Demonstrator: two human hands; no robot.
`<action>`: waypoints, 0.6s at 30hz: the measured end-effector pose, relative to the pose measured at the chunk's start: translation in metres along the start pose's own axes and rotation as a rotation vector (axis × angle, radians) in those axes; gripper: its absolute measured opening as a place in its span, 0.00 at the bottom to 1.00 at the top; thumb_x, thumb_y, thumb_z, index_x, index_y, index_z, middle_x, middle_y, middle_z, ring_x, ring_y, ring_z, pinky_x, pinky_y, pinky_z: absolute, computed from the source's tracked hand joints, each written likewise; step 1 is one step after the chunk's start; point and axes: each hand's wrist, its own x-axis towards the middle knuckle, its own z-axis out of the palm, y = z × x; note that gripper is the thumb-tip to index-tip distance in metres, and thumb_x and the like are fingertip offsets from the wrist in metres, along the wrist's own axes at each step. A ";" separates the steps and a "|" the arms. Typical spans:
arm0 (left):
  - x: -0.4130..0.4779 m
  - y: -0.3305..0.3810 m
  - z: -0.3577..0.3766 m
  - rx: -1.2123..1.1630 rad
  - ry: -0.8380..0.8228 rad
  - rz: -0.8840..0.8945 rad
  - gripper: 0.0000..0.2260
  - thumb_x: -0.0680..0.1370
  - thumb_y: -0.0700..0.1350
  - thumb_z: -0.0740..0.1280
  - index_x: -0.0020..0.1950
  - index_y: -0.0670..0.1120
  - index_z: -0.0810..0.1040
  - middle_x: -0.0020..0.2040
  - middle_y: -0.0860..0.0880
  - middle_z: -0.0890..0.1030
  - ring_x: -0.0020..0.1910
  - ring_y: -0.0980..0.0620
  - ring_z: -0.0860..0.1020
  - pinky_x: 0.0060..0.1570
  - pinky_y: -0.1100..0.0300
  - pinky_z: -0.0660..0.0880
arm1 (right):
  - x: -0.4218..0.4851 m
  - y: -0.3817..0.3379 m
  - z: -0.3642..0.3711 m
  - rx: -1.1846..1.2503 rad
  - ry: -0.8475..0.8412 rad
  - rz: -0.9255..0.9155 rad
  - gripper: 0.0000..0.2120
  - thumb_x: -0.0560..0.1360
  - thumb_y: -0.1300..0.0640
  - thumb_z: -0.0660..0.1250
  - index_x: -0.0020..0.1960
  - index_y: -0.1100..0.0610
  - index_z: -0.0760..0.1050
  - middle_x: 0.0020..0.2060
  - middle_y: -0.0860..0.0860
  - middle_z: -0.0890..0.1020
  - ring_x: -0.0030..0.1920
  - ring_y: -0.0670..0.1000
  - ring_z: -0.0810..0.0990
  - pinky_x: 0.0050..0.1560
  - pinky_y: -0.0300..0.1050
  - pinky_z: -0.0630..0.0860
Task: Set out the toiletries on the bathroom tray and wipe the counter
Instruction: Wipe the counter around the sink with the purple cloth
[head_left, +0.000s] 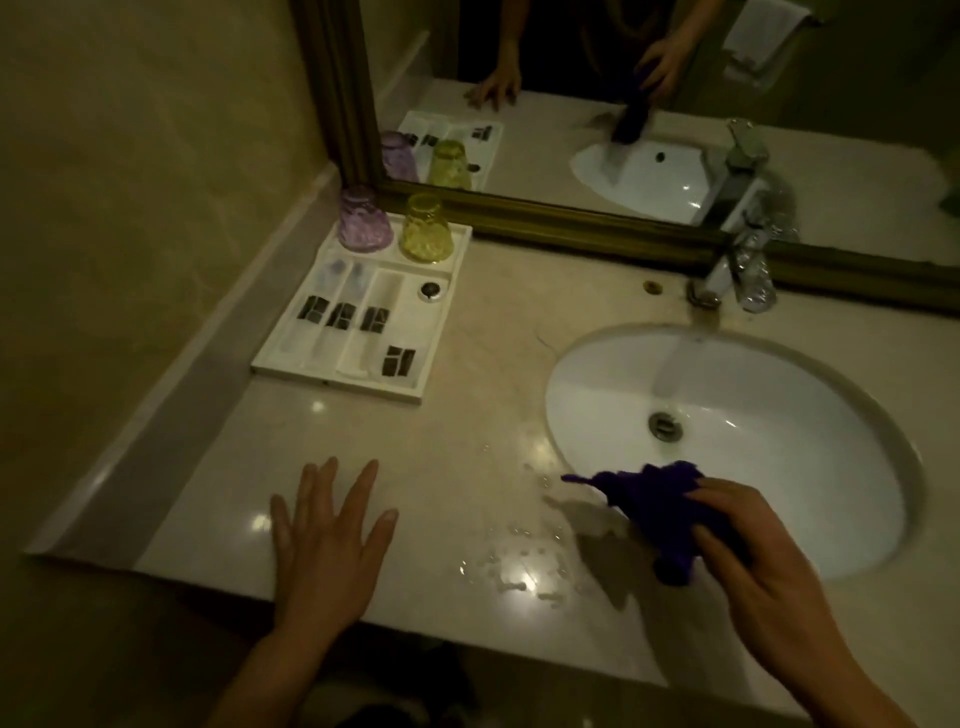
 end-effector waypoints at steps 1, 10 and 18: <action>-0.001 0.000 0.004 0.054 0.006 0.011 0.31 0.77 0.68 0.38 0.79 0.60 0.53 0.80 0.43 0.54 0.79 0.45 0.46 0.74 0.42 0.38 | -0.013 0.008 -0.010 -0.016 0.015 0.036 0.13 0.75 0.53 0.60 0.57 0.40 0.73 0.58 0.34 0.73 0.59 0.38 0.74 0.55 0.26 0.69; -0.002 0.004 0.008 0.178 -0.009 0.003 0.31 0.77 0.67 0.37 0.79 0.60 0.50 0.80 0.43 0.50 0.78 0.46 0.43 0.74 0.40 0.38 | -0.083 0.071 0.004 -0.591 -0.235 0.224 0.33 0.72 0.25 0.48 0.75 0.33 0.51 0.78 0.43 0.50 0.78 0.57 0.47 0.74 0.57 0.46; -0.005 0.012 0.003 0.169 -0.001 -0.007 0.31 0.76 0.65 0.42 0.79 0.58 0.54 0.80 0.42 0.52 0.78 0.45 0.45 0.74 0.41 0.37 | -0.087 0.090 0.011 -0.707 -0.110 0.306 0.34 0.78 0.32 0.38 0.77 0.47 0.58 0.76 0.52 0.63 0.77 0.61 0.55 0.73 0.63 0.59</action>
